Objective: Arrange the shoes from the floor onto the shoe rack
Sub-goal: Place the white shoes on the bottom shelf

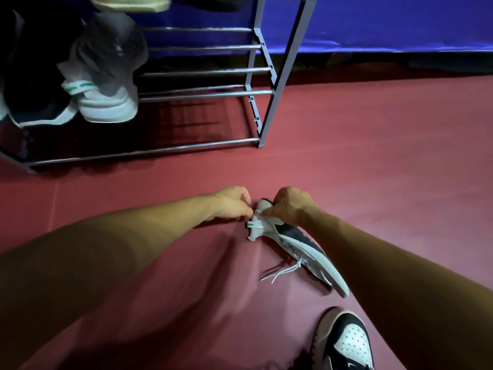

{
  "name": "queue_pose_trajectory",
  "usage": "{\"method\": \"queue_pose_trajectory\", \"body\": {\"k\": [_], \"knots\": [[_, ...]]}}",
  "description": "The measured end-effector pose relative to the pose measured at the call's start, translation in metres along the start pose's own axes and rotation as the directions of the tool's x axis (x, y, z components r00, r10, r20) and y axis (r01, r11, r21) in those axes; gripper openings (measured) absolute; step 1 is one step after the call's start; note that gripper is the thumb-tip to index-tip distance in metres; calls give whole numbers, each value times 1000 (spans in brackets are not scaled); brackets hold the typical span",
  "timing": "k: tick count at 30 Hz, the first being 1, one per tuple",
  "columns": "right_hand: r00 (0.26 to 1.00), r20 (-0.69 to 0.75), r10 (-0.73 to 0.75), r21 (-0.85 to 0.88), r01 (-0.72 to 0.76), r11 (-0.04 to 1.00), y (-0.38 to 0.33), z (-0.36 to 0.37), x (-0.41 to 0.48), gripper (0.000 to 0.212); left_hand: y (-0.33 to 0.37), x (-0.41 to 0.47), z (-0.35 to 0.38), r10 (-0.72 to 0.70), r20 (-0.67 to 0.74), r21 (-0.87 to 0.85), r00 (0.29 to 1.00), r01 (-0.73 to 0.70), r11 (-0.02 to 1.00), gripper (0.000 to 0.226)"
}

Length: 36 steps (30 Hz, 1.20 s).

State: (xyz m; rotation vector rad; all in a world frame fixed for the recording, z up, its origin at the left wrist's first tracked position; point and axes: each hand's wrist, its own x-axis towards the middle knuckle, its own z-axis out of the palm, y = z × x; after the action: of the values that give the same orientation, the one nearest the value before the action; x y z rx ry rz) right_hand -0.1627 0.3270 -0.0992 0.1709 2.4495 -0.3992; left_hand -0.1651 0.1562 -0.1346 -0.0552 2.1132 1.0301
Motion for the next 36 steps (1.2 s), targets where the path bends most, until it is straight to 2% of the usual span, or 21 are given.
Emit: {"method": "queue_pose_trajectory", "body": {"k": [5,7,11,13,15,20,24,26,28,31,33,34,36], "knots": [[993,91,-74,-85,81,993,10,-4,-2,59,-1,15,10,31,45,76,998,-35,997,37],[991,82,-109,-123,118,985,9,-2,-4,56,-3,15,11,39,60,78,997,-44,996,40],[972,144,-185,-69,196,978,-2,-9,-6,44,-11,8,4,46,88,34,995,-49,998,49],[960,174,-219,12,220,975,-10,-17,-6,39,-13,0,-2,82,90,-36,993,-79,996,50],[942,203,-267,124,245,961,-25,-25,-8,34,-18,-15,-14,117,34,-106,993,-112,988,50],[901,204,-383,326,306,894,-71,-37,-21,22,-38,-61,-60,89,-83,-252,993,-107,962,38],[872,137,-470,517,341,785,-105,-42,-31,30,-54,-98,-92,63,-199,-439,978,-147,886,33],[863,105,-494,598,342,725,-121,-44,-36,17,-59,-112,-102,31,-212,-544,977,-144,827,31],[866,70,-496,675,325,663,-136,-46,-39,16,-63,-122,-108,-9,-221,-629,975,-136,765,46],[878,22,-477,772,288,567,-155,-50,-42,30,-69,-133,-112,-20,-218,-696,976,-141,705,84],[898,-38,-439,820,279,500,-165,-54,-42,27,-73,-136,-113,-18,-217,-719,976,-147,680,99],[913,-71,-401,847,268,460,-169,-57,-42,24,-74,-138,-114,-13,-217,-716,976,-150,682,98],[938,-104,-330,894,234,381,-174,-64,-39,28,-77,-142,-113,12,-211,-682,977,-156,714,71]]}}
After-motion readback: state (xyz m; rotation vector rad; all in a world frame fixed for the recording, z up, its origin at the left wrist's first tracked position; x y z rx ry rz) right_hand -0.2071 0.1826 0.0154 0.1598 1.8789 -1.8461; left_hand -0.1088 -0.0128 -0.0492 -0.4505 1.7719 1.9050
